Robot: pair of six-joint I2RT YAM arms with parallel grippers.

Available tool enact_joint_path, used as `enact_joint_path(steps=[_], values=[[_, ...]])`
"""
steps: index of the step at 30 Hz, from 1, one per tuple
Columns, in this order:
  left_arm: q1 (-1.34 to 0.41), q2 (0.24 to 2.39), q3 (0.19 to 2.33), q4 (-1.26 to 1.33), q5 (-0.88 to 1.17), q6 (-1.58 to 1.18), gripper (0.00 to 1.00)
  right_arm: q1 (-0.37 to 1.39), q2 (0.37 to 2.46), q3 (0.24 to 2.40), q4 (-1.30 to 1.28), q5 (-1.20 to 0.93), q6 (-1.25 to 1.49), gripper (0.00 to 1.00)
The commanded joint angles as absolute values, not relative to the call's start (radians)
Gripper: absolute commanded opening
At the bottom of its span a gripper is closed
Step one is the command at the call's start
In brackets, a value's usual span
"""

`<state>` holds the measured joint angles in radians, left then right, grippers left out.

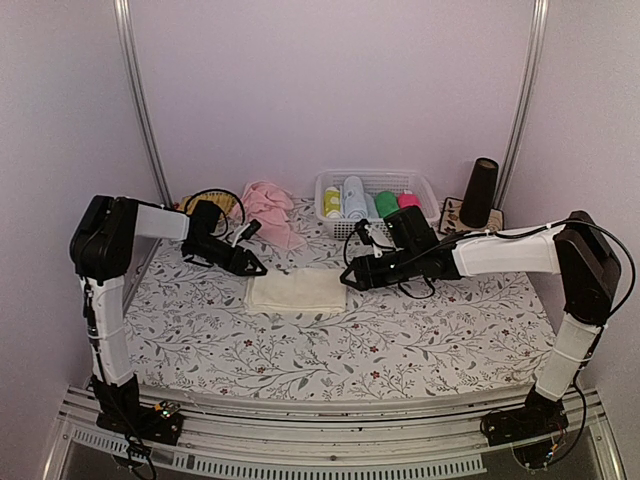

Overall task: Roll the towels
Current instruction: Smooth out the towel at the center of the board.

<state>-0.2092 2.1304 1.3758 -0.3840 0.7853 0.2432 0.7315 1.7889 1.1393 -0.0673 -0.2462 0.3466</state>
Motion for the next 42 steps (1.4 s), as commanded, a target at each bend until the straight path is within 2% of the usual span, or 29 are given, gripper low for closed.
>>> enact_joint_path(steps=[1, 10, 16, 22, 24, 34, 42], values=[[-0.205, 2.148, 1.397, -0.399, 0.846, 0.251, 0.55, 0.727, 1.811, 1.152, -0.063, -0.261, 0.337, 0.62], [-0.205, 2.137, 1.399, -0.401, 0.859, 0.254, 0.44, 0.726, 1.816, 1.149, -0.061, -0.256, 0.335, 0.62], [-0.205, 2.125, 1.393, -0.388, 0.845, 0.235, 0.31, 0.726, 1.817, 1.151, -0.058, -0.258, 0.333, 0.62], [-0.211, 2.089, 1.376, -0.378, 0.845, 0.204, 0.11, 0.726, 1.816, 1.151, -0.058, -0.258, 0.33, 0.62], [-0.219, 2.07, 1.361, -0.374, 0.848, 0.191, 0.0, 0.726, 1.815, 1.151, -0.058, -0.256, 0.33, 0.62], [-0.244, 1.919, 1.258, -0.325, 0.796, 0.099, 0.0, 0.727, 1.82, 1.157, -0.058, -0.261, 0.324, 0.62], [-0.269, 1.893, 1.219, -0.335, 0.737, 0.027, 0.0, 0.726, 1.831, 1.165, -0.056, -0.276, 0.319, 0.62]])
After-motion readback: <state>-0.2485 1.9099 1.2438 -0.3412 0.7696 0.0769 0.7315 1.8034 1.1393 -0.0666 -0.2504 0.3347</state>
